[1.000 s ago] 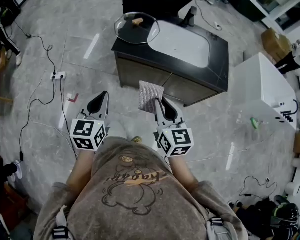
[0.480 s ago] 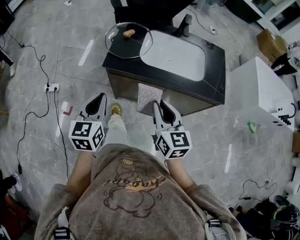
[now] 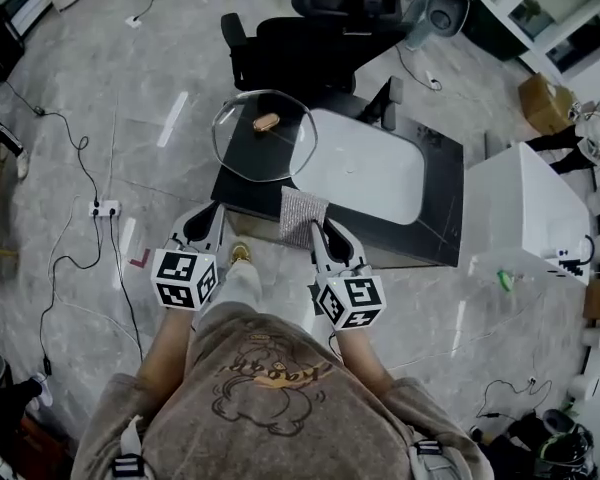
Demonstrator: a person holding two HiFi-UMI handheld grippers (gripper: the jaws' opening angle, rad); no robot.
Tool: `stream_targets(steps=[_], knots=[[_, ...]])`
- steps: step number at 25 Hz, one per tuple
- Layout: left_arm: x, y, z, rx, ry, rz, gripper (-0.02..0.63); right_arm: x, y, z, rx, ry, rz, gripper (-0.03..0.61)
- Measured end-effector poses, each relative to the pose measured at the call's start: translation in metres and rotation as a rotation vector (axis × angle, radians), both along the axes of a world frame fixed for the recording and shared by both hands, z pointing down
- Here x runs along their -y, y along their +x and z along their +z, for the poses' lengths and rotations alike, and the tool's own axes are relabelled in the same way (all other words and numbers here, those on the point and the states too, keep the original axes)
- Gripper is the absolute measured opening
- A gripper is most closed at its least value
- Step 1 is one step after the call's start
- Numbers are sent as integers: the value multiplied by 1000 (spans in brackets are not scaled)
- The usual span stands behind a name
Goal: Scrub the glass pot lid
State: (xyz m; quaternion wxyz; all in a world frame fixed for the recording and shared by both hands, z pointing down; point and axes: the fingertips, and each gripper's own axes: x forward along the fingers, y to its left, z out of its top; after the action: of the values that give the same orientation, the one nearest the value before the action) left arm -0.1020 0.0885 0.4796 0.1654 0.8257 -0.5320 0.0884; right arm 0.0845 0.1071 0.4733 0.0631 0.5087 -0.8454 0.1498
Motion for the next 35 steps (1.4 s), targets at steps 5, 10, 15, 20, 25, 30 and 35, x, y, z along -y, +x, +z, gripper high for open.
stream_targets(steps=[5, 10, 15, 20, 25, 30, 35], knots=[[68, -18, -4, 10, -14, 35, 18, 60, -17, -7, -17, -14, 11, 80], [116, -24, -5, 5, -33, 101, 18, 101, -23, -12, -26, -24, 67, 80], [151, -12, -11, -11, -6, 147, 134, 129, -14, -12, -24, -36, 115, 80], [174, 6, -4, 2, -21, 202, 196, 149, -1, -7, -19, -52, 136, 80], [197, 20, 15, 56, -55, 242, 195, 172, 9, -1, -23, -65, 128, 80], [226, 43, 64, 212, -118, 345, 195, 188, 21, 2, -22, -66, 133, 80], [254, 66, 115, 402, -150, 432, 196, 195, 32, 7, -20, -81, 141, 80]])
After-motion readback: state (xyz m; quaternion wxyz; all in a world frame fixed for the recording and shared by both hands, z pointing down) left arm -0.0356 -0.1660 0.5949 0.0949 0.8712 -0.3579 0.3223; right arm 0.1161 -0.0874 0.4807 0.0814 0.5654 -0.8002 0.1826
